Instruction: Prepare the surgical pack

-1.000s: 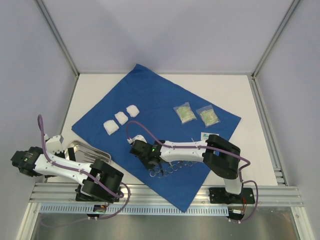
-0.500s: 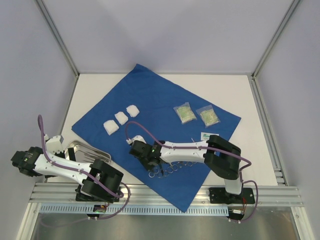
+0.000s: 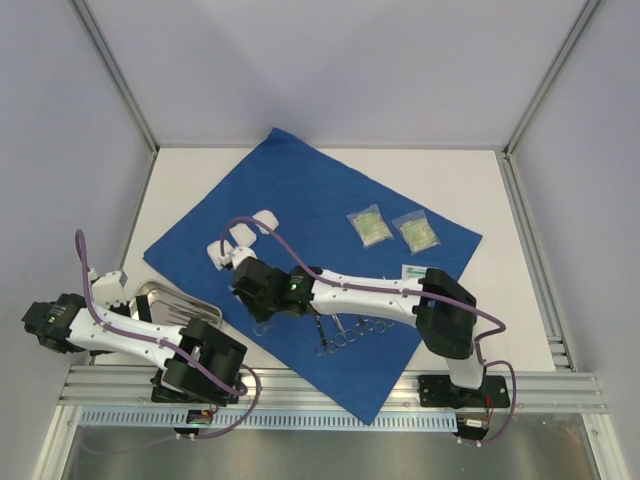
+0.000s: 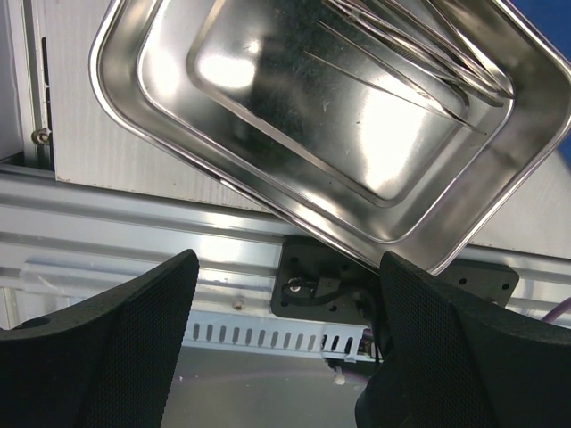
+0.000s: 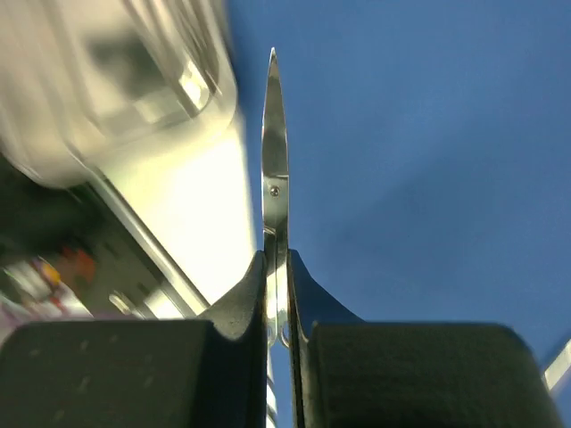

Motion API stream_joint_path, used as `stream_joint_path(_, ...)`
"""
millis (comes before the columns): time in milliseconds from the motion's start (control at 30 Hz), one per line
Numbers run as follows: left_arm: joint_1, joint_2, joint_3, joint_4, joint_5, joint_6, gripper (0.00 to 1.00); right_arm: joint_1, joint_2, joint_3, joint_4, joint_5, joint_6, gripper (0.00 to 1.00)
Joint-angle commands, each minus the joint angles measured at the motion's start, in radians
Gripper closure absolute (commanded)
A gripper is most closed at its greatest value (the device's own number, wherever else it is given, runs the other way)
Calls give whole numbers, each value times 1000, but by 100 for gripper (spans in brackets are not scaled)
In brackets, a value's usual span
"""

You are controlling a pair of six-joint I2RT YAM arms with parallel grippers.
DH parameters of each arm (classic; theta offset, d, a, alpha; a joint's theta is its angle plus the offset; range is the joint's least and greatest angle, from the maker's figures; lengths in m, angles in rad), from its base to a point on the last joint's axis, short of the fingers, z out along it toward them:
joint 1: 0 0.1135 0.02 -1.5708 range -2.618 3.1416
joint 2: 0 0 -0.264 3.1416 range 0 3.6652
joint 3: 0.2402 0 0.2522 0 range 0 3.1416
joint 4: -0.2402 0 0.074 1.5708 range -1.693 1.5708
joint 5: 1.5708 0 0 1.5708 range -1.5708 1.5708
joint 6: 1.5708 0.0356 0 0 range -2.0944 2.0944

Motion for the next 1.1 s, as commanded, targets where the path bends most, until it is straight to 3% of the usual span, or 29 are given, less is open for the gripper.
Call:
stream_joint_path(0,6,-2,2,3,44,20,9,2,89,176,165,-22,-60,100)
stream_joint_path(267,6,-45,42,-60,67,35,9,5,385,573,237,-144,-3,100)
stream_joint_path(700,6,-171,191,-243,170,64,6,77,573,756,298,-177,74,100)
stream_joint_path(833,6,-188,195,-267,171,78,6,87,551,698,344,-160,84,100)
stream_joint_path(1067,6,-193,201,-264,174,80,5,94,648,883,95,-230,32,100)
